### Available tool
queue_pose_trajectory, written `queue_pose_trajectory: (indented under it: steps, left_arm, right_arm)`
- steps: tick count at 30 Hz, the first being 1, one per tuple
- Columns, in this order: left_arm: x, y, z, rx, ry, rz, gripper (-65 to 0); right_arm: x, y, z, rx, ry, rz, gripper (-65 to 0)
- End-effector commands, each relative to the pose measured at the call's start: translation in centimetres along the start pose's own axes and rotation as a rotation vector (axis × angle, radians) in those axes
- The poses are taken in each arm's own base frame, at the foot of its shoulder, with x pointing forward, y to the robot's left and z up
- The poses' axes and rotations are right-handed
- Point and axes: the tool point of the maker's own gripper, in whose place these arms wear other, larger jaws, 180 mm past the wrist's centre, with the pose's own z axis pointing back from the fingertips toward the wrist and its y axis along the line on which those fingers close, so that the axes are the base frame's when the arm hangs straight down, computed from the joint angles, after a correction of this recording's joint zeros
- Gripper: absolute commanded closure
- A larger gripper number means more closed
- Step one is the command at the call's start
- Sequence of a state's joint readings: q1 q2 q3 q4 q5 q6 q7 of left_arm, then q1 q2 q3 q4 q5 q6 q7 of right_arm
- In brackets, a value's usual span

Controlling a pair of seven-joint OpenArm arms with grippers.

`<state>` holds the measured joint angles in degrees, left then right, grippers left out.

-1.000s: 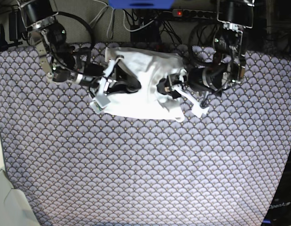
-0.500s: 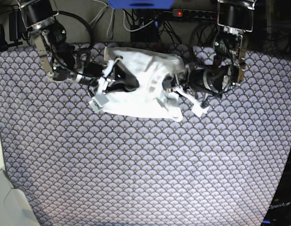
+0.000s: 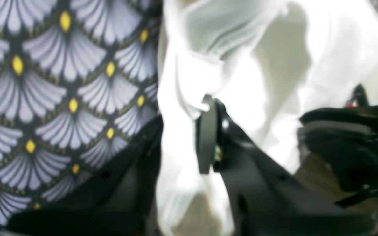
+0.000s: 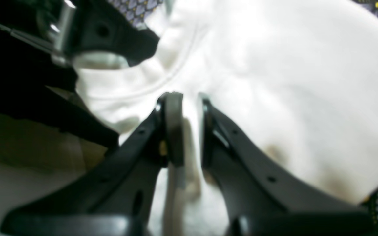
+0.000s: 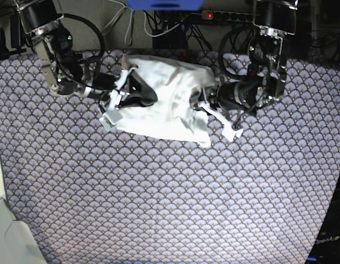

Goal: Fold the T-shirt properly
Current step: 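Grasp opposite edges of the folded shirt with both grippers, then fold the shirt bundle over with the left gripper and press it flat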

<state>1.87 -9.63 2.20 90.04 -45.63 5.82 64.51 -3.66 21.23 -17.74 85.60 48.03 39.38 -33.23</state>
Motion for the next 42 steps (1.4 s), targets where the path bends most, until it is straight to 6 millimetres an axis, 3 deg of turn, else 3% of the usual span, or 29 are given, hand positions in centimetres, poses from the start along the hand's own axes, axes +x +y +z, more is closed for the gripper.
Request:
queue_pose_trajectory:
  steps: [1, 9, 23, 30, 33, 39, 42]
  left_arm:
    - [1.8, -1.3, 0.5, -0.034, -0.04, -0.022, -0.3]
    - [3.6, -2.2, -0.5, 0.094, -0.043, -0.238, -0.3]
    - [7.7, -7.9, -1.7, 0.248, -0.124, -0.66, -0.3]
    - [7.4, -10.3, -2.8, 0.378, -0.157, -0.966, -0.3]
    - [7.7, -12.3, -3.1, 0.418, -0.2, -1.077, -0.3]
    - [8.6, -12.8, -4.2, 0.532, -0.281, -1.256, -0.3]
    - [8.6, -12.9, -4.7, 0.556, -0.319, -1.34, -0.3]
  right_arm:
    - [1.1, -0.4, 0.8, -0.005, -0.021, 0.027, -6.5]
    - [1.3, -3.1, 3.4, -0.096, -0.036, 0.018, -6.5]
    - [-0.8, -3.0, 4.1, -0.106, -0.004, -0.015, -6.4]
    - [-1.2, -3.4, 4.7, -0.116, 0.014, -0.008, -6.4]
    - [-1.3, -3.8, 5.2, -0.126, 0.029, 0.001, -6.4]
    - [-1.5, -4.8, 6.5, -0.154, 0.056, 0.021, -6.2]
    - [-0.8, -6.3, 8.6, -0.222, 0.025, 0.013, -6.2]
